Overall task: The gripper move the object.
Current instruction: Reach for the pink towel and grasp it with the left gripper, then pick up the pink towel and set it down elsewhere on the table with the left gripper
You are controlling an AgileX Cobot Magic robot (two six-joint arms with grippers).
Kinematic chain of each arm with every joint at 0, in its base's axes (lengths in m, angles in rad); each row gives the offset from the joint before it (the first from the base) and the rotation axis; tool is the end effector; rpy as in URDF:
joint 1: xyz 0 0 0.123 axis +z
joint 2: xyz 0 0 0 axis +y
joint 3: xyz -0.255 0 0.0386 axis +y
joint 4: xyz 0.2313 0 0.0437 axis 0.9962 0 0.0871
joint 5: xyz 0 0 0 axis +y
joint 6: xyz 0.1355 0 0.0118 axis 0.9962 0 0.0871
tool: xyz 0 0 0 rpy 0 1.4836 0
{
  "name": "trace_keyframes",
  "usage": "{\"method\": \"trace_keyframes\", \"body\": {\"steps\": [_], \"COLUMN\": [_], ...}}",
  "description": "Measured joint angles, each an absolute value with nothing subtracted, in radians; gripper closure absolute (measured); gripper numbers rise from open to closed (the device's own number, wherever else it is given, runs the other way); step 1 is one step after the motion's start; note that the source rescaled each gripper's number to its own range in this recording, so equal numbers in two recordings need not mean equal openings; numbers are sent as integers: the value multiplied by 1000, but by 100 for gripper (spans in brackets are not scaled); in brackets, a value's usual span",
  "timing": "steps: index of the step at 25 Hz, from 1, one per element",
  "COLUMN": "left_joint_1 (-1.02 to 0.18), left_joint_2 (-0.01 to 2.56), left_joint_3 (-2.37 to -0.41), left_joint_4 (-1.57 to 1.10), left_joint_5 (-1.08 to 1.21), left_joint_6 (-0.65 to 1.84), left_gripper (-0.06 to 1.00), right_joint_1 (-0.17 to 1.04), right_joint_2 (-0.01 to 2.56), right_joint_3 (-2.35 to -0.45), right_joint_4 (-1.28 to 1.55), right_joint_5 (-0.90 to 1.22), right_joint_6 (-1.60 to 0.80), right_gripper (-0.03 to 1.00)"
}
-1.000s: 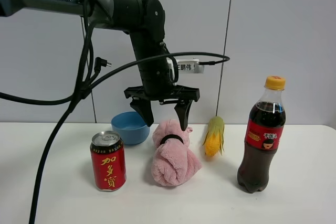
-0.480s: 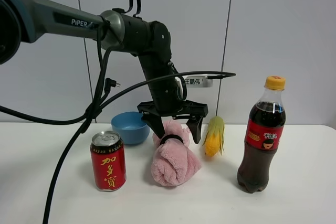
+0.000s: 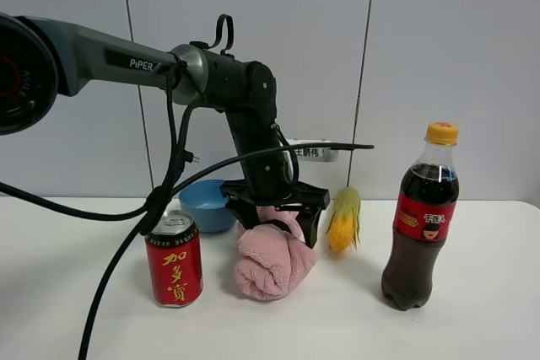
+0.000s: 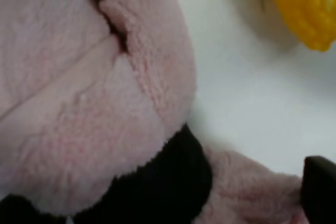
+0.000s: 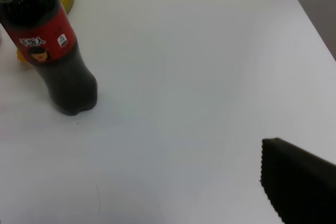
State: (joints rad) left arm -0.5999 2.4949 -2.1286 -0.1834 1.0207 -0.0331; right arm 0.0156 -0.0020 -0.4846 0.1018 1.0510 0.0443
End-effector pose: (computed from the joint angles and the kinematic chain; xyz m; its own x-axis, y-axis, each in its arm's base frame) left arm 0.3969 -0.2971 0.0746 -0.8636 0.4359 -0.2533 0.4853 0.8548 -0.1838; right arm 0.0492 0.0128 0.2459 -0.4641 0.0873 -0.8815 -0.0502 0.9909 0.1245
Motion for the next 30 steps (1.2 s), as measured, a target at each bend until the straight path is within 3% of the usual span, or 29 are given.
{"method": "trace_keyframes", "body": {"steps": [6,9,16,20,21,30], "left_joint_1": [-600,-600,-599,-598,-598,-601], "left_joint_2": [2499,2505,2518,2532,2533,2556], "left_joint_3": [-2129,-2129,-2130,-2138,-2139,-2240], "left_joint_4": [-169,-163,-140,-134,-134,-149], "left_joint_5": [1013,1010,1002,995,995,1121], "left_joint_6": [-33,-33,-22,-15,-9,19], "left_gripper": [-6,3,44,86,90,91], "right_joint_1": [16,16,16,16,16,16], "right_joint_2": [-2,-2,-2,-2,-2,-2], "right_joint_3": [-485,-485,-485,-485,-485,-485], "right_joint_4": [102,102,102,102,102,102], "right_joint_5": [1051,1051,1051,1051,1051,1051], "right_joint_6": [44,44,44,44,44,44], "right_gripper": [-3,-3,-3,-3,-3,-3]}}
